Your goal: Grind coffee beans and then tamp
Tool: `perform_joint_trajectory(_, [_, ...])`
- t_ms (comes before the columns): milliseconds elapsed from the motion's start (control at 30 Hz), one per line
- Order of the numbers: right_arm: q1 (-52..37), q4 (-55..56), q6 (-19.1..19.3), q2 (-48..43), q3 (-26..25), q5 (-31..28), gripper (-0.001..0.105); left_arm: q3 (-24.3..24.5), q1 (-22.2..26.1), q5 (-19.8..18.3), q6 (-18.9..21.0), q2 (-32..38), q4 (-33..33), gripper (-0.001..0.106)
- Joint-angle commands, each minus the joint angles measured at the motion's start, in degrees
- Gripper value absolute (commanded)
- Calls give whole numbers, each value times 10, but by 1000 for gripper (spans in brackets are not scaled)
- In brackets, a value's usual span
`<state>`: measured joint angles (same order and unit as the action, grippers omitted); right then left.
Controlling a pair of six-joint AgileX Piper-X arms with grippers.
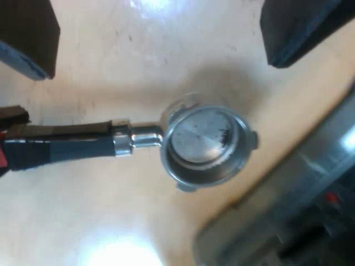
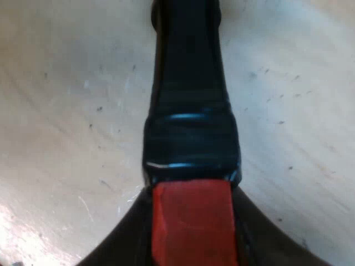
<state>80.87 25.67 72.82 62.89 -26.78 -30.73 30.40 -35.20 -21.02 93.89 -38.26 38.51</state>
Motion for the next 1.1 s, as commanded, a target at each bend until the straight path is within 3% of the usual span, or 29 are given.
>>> perform_joint_trajectory(33, [0,-42,-2,23,-7,-13,0,6,-20,23,5,-38,-3,76])
perform_joint_trajectory(167, [0,-54,-45,73,-7,4,0,6,-34,35,5,-90,-17,76])
perform_joint_trajectory(433, [0,-83,-88,134,-7,14,0,6,-34,42,8,-153,-56,76])
perform_joint_trajectory(800, [0,-56,-88,138,-7,44,1,6,-34,50,7,-170,-63,76])
perform_joint_trajectory(900, [0,-45,-88,138,-7,52,19,6,-34,50,7,-170,-66,76])
perform_joint_trajectory(967, [0,-36,-88,138,-7,53,38,6,-34,50,7,-170,-67,76])
perform_joint_trajectory(1100, [0,-25,-88,138,-7,57,55,6,-34,50,6,-170,-67,76])
